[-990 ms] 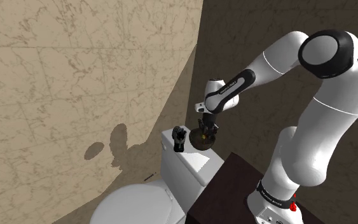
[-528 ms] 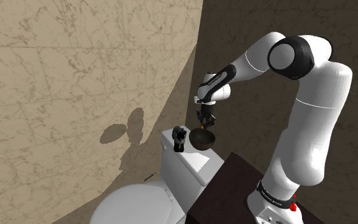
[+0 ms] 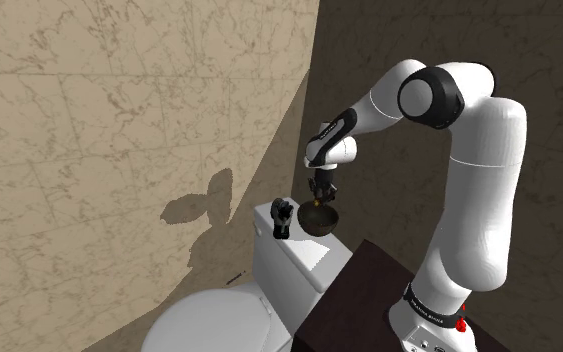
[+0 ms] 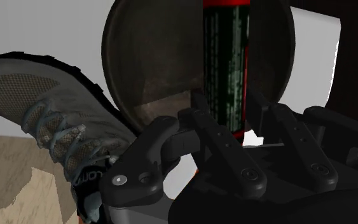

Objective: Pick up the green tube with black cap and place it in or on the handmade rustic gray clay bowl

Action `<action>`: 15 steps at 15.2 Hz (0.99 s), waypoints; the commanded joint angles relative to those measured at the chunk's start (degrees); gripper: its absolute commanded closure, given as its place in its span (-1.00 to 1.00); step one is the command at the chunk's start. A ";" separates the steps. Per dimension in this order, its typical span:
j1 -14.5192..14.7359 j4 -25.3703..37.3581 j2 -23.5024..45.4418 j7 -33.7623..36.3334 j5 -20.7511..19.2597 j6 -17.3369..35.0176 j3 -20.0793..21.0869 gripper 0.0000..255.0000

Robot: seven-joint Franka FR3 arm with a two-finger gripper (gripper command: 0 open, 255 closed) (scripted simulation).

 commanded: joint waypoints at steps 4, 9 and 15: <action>-1.17 -0.06 3.52 -2.01 3.11 3.07 1.65 1.00; -2.44 0.13 6.60 -3.76 5.73 5.59 3.36 1.00; -2.45 0.13 6.60 -3.75 5.73 5.59 3.37 1.00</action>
